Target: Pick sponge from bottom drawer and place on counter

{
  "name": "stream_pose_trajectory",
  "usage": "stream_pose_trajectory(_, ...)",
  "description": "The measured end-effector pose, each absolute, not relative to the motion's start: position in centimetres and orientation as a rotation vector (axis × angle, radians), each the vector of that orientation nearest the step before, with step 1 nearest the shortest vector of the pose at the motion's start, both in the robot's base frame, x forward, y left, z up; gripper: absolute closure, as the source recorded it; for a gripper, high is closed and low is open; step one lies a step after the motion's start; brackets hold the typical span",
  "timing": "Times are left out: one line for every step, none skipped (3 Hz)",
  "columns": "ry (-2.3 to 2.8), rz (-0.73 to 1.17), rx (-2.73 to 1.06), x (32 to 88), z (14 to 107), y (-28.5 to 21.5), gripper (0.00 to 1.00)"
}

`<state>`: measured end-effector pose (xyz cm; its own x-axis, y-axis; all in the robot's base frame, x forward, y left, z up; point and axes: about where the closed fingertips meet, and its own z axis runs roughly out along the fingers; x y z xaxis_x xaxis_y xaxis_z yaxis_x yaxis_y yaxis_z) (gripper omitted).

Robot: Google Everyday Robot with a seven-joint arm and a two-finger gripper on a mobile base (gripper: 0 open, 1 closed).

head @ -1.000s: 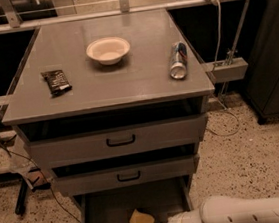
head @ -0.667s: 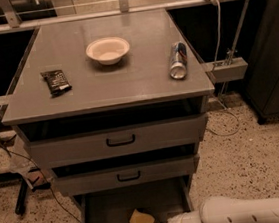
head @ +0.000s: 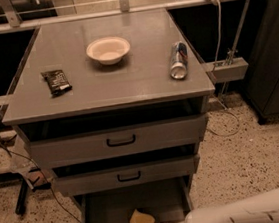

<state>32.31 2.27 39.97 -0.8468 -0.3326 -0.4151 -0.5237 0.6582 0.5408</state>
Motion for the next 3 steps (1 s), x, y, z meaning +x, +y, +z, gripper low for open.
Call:
stream_pose_trajectory(2.633, 0.843, -0.598, 34.2, 36.6, 1.9, 0.0)
stream_pose_trajectory(2.629, 0.729, -0.493, 36.9, 34.5, 1.1, 0.0)
stream_pose_trajectory(2.618, 0.702, -0.48, 37.5, 34.4, 0.8, 0.0)
